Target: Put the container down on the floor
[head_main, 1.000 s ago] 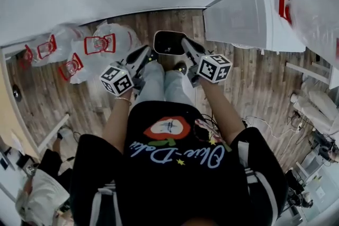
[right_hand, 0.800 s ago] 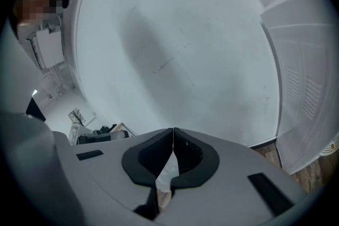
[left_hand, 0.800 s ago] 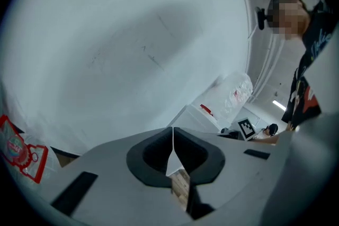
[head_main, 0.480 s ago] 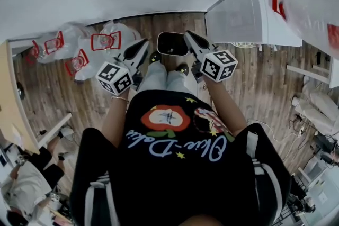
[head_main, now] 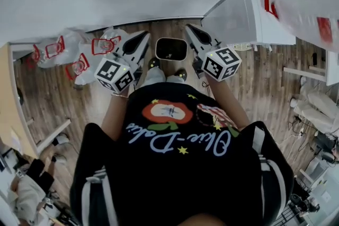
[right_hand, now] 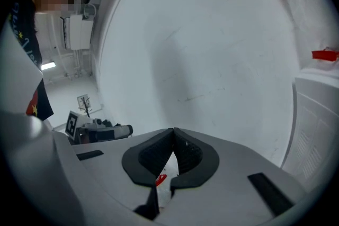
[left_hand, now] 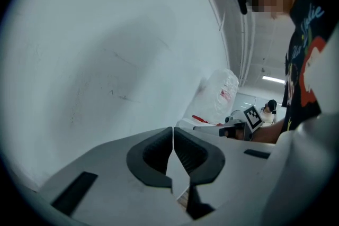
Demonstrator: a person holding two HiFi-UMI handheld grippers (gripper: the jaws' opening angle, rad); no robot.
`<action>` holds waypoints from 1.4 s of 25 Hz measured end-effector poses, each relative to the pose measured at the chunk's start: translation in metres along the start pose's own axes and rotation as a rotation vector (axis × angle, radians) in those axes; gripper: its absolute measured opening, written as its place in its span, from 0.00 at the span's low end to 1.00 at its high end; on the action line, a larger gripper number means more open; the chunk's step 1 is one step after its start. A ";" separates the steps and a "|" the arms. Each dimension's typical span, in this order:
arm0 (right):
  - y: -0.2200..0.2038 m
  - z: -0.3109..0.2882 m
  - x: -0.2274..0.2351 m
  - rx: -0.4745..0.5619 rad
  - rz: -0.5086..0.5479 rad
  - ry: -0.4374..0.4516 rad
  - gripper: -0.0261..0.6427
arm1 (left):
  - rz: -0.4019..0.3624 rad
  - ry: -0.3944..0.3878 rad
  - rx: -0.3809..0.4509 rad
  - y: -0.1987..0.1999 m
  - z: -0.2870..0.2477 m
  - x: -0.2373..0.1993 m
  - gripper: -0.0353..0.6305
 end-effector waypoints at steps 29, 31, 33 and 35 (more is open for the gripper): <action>0.012 0.001 -0.021 0.045 0.041 0.030 0.04 | -0.038 0.012 0.051 0.018 0.003 0.010 0.07; 0.011 0.002 -0.021 0.044 0.040 0.030 0.04 | -0.034 0.016 0.052 0.018 0.004 0.011 0.07; 0.011 0.002 -0.022 0.044 0.040 0.030 0.04 | -0.032 0.018 0.051 0.018 0.005 0.011 0.07; 0.010 0.002 -0.023 0.045 0.040 0.031 0.04 | -0.031 0.017 0.050 0.017 0.006 0.012 0.07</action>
Point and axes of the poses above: the fingertips, and each gripper's own axes: z backward along the fingers, x to its right, y out of its top, the point moved 6 cm from there along z, backward along the fingers, and after that the axes turned 7 degrees about -y, right-handed, at the moved point
